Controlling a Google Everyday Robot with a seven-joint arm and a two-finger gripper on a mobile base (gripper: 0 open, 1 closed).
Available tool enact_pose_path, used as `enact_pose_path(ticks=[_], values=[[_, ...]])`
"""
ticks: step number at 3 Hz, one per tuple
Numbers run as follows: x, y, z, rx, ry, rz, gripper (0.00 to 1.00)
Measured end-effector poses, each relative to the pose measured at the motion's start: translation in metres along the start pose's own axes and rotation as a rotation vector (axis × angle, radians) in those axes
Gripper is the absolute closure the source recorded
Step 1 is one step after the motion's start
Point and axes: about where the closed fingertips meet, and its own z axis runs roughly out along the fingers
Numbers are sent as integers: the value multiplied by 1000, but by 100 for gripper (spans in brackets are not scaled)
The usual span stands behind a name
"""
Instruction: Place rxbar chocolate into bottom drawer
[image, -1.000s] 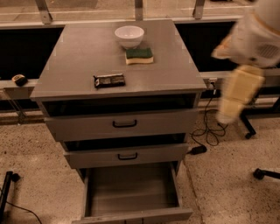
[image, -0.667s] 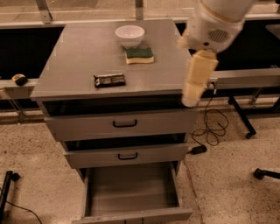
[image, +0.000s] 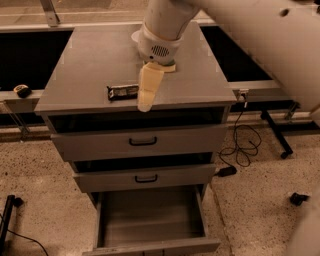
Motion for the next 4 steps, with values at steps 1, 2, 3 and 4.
enact_pose_path(ticks=[1, 2, 3, 4], values=[[1, -20, 45, -26, -48, 42, 0], [-9, -30, 64, -69, -107, 58, 0], [-19, -39, 78, -77, -137, 85, 18], [-31, -49, 90, -84, -151, 92, 34]])
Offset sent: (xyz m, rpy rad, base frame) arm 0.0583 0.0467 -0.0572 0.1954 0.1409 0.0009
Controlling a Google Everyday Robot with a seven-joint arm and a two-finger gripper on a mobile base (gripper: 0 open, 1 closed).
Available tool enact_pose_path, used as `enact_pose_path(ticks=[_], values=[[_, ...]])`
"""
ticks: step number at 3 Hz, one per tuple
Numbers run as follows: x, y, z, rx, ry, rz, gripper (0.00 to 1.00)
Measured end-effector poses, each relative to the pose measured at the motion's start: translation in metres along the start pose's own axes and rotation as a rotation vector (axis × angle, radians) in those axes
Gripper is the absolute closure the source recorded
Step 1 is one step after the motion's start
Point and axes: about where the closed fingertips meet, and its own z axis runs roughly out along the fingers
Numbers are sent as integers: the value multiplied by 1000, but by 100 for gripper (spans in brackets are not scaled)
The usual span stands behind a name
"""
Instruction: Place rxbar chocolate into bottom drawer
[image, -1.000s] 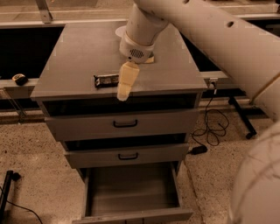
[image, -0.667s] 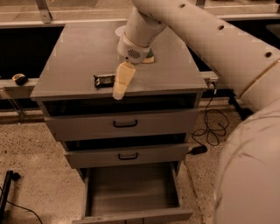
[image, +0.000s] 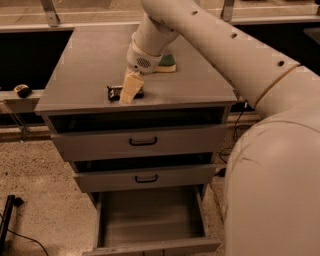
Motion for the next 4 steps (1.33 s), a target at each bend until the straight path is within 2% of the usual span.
enact_pose_path(ticks=[3, 4], values=[[3, -28, 19, 12, -1, 23, 36], [9, -35, 28, 6, -9, 29, 48]])
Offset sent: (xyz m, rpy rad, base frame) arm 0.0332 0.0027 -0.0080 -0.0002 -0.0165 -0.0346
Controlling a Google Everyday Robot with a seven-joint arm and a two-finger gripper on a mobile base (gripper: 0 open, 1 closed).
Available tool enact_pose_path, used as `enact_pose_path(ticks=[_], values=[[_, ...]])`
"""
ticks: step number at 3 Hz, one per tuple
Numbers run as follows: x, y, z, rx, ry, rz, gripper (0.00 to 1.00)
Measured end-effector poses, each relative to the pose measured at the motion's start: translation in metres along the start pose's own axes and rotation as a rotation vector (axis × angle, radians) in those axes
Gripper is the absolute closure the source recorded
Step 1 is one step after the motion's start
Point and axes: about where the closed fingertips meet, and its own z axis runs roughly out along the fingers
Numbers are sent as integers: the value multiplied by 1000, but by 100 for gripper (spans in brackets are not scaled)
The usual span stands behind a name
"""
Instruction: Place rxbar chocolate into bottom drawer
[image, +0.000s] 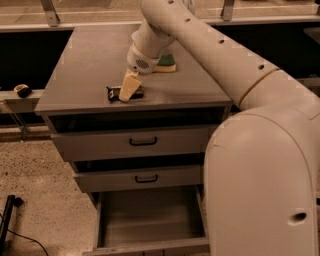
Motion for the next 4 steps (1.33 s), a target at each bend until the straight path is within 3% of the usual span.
enact_pose_path(ticks=[1, 2, 3, 4], values=[[-1, 0, 0, -4, -6, 0, 72], [-7, 9, -6, -13, -62, -30, 95], [-11, 43, -55, 2, -213, -79, 100], [0, 96, -97, 38, -315, -101, 100]])
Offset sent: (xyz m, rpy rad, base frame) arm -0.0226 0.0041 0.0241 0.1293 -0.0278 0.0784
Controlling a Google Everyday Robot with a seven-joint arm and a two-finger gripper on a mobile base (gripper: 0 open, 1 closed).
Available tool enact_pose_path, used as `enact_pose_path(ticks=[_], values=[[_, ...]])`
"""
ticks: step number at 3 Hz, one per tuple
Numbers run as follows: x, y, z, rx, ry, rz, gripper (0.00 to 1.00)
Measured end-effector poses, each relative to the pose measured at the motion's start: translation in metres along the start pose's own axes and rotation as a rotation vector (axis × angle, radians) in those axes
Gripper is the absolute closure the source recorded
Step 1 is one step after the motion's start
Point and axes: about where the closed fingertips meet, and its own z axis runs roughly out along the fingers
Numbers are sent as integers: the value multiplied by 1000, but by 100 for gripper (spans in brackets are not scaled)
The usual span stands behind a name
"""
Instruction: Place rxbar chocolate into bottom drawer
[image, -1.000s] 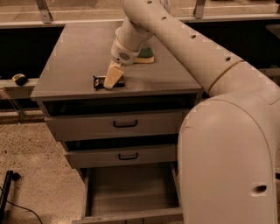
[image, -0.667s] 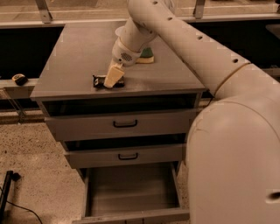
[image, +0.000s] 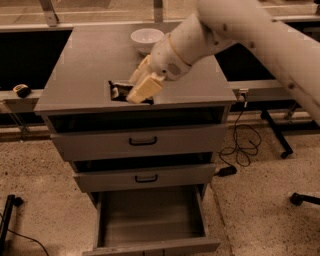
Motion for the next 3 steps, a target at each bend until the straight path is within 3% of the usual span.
enact_pose_path(ticks=[1, 2, 3], values=[[31, 7, -18, 21, 15, 50, 100], [31, 6, -18, 23, 16, 51, 100], [56, 7, 6, 88, 55, 112, 100]])
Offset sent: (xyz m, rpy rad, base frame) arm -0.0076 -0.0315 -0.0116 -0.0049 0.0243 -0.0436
